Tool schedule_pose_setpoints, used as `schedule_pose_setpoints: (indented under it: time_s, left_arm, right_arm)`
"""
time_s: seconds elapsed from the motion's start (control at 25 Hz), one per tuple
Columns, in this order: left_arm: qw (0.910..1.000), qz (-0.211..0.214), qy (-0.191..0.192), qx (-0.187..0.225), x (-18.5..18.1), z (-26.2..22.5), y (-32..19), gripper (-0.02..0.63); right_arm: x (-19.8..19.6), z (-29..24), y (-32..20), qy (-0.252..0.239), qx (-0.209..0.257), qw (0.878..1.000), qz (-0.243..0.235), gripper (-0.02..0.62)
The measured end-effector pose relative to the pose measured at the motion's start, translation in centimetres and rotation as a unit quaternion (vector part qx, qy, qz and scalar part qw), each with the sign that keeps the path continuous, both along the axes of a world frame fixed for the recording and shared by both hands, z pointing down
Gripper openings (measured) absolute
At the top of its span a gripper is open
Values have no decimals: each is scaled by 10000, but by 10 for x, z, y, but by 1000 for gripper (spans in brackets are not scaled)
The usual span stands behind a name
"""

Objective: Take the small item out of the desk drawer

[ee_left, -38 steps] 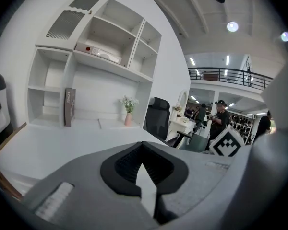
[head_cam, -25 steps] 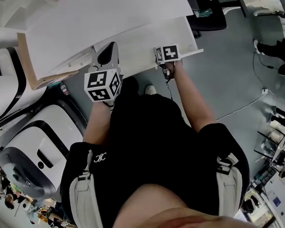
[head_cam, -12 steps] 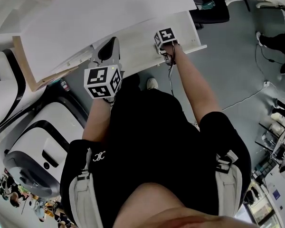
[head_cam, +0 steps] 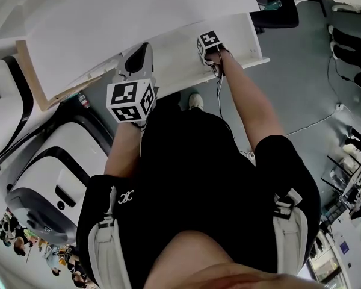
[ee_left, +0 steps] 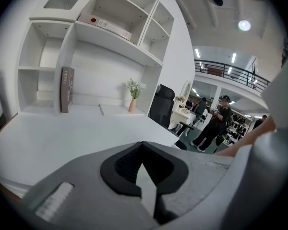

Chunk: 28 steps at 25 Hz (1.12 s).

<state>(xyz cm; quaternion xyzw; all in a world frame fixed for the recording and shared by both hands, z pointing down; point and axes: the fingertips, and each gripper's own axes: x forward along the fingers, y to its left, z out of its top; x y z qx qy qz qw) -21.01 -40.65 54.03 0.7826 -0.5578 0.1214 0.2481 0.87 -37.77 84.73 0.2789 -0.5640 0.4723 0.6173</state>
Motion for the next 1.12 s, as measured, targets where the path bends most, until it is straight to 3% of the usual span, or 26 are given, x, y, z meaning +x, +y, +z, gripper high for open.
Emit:
schedule_pose_setpoints:
  time_s: [0.16,0.28,0.48,0.68,0.92,1.12]
  left_arm:
    - [10000,37,-19,-18,-1,1,0,15]
    - [10000,76,-32,-9,-1,0,0,14]
    - [9999,138,-41,54,4,-4,1,15]
    - [9996,237,-47,139,15,-12,1,15]
    - [9992,346,-11,184,30,-22,6,15]
    - [9984,477,-25,313,51,-36,8,15]
  right_arm:
    - [0,5,2,-97,-79,9997,229,139]
    - [-7,-1,1,-292,19,9996,49,127]
    - [-13,-17,-8,-526,447,9976,50,121]
    - [-15,-46,-23,-888,1172,9890,149,115]
    - [-18,-97,-39,-1299,2310,9638,280,106]
    - [-11,-158,-55,-1375,3474,9270,340,98]
